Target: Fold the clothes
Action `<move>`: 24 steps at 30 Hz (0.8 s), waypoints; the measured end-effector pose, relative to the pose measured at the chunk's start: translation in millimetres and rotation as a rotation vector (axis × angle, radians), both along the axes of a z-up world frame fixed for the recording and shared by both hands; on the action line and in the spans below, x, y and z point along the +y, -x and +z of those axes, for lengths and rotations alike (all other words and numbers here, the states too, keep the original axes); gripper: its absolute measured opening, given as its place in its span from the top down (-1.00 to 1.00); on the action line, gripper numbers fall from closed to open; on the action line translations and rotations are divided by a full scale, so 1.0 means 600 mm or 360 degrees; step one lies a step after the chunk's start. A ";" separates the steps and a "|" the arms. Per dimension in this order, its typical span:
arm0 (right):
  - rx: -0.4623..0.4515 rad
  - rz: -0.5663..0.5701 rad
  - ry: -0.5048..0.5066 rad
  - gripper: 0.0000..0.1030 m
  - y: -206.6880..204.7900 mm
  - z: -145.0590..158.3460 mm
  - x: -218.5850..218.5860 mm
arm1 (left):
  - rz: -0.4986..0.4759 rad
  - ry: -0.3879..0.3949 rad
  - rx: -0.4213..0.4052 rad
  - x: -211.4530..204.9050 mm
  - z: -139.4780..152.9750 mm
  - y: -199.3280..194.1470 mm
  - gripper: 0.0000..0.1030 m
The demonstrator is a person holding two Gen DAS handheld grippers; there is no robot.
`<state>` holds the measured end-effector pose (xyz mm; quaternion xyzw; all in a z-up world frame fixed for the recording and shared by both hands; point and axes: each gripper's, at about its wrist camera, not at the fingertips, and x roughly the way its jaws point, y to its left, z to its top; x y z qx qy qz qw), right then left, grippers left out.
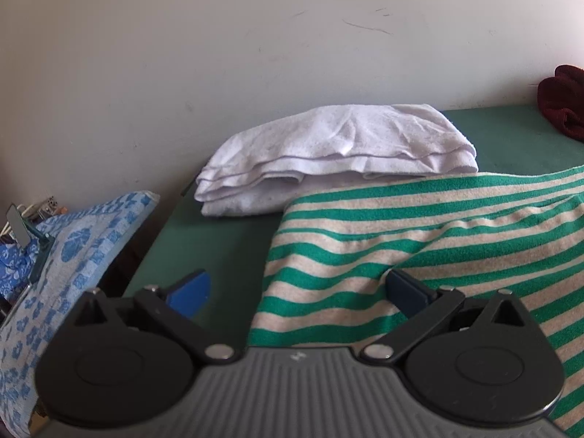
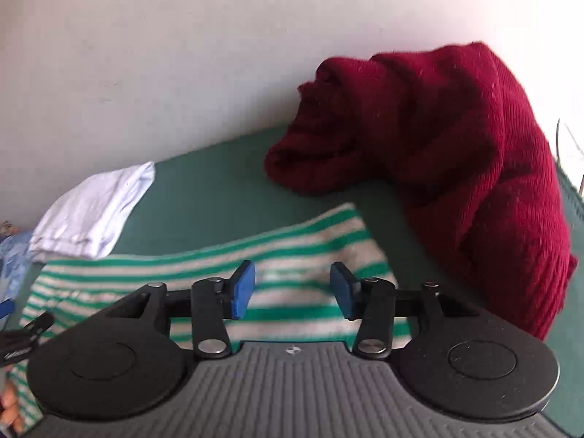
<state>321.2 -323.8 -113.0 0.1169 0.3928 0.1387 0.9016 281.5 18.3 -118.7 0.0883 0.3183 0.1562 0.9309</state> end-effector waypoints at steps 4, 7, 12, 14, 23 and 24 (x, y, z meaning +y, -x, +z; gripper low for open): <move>0.0068 0.0116 0.0143 -0.33 0.129 0.004 -0.011 | -0.0006 0.0009 0.0006 0.002 0.000 -0.002 -0.99; 0.0106 0.0034 0.0202 -0.32 0.241 0.010 -0.047 | -0.0028 0.0014 0.0034 0.005 0.003 -0.003 -0.99; 0.0239 -0.0129 0.0138 -0.26 0.411 0.022 -0.099 | -0.0186 -0.0096 0.0095 -0.012 0.051 0.057 -0.98; 0.0206 -0.0090 -0.0033 -0.25 0.487 0.031 -0.100 | -0.0284 -0.0112 0.0080 -0.027 0.077 0.113 -0.99; 0.0180 -0.0177 0.0027 0.50 0.660 0.011 -0.114 | -0.0597 0.0205 0.0230 -0.059 0.088 0.475 -0.99; 0.0186 -0.0222 -0.0010 0.50 0.664 0.011 -0.121 | -0.0578 0.0249 0.0246 -0.059 0.086 0.509 -0.99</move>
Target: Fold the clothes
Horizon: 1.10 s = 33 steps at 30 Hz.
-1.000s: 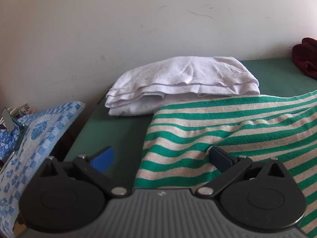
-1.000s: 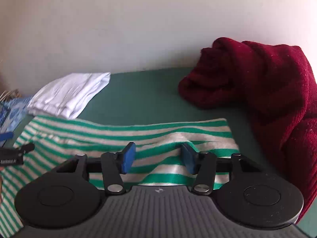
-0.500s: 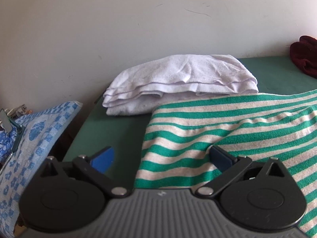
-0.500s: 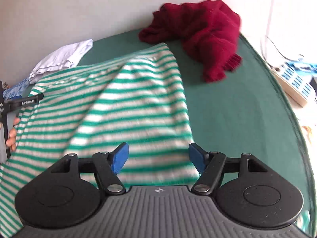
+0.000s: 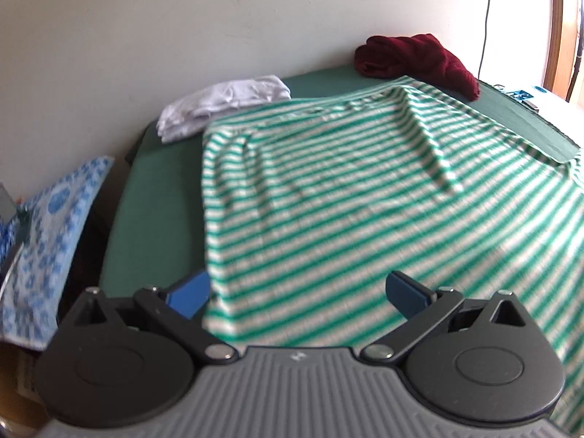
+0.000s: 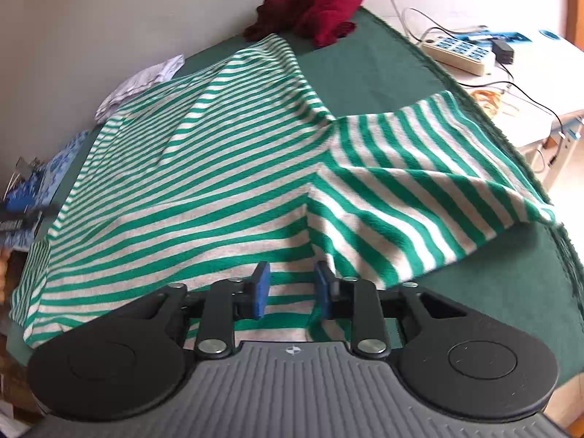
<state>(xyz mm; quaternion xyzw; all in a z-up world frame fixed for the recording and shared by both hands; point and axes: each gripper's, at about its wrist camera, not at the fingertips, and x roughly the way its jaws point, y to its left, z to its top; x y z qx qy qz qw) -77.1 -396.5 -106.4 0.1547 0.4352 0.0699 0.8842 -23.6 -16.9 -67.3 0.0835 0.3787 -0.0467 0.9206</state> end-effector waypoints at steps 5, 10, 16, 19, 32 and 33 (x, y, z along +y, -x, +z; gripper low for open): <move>-0.0016 0.0301 -0.0285 0.13 0.024 0.009 0.048 | 0.0116 0.0109 0.0142 -0.023 -0.025 0.109 -0.99; -0.0047 0.0480 -0.0195 0.24 0.061 -0.010 0.046 | 0.0250 0.0042 0.0252 -0.061 -0.060 0.192 -0.99; -0.0164 0.0484 -0.0215 0.35 0.125 -0.017 -0.004 | 0.0411 0.0056 0.0368 -0.095 -0.089 0.286 -0.99; -0.0246 0.0586 -0.0166 0.20 0.163 -0.023 -0.005 | 0.0471 0.0018 0.0465 -0.115 -0.117 0.323 -0.99; 0.0007 0.1127 0.0111 -0.09 0.248 -0.144 0.107 | 0.0439 -0.0028 0.0467 -0.151 -0.145 0.357 -0.99; 0.0021 0.1169 0.0103 -0.08 0.244 -0.156 0.125 | 0.0425 -0.0035 0.0470 -0.150 -0.145 0.353 -0.99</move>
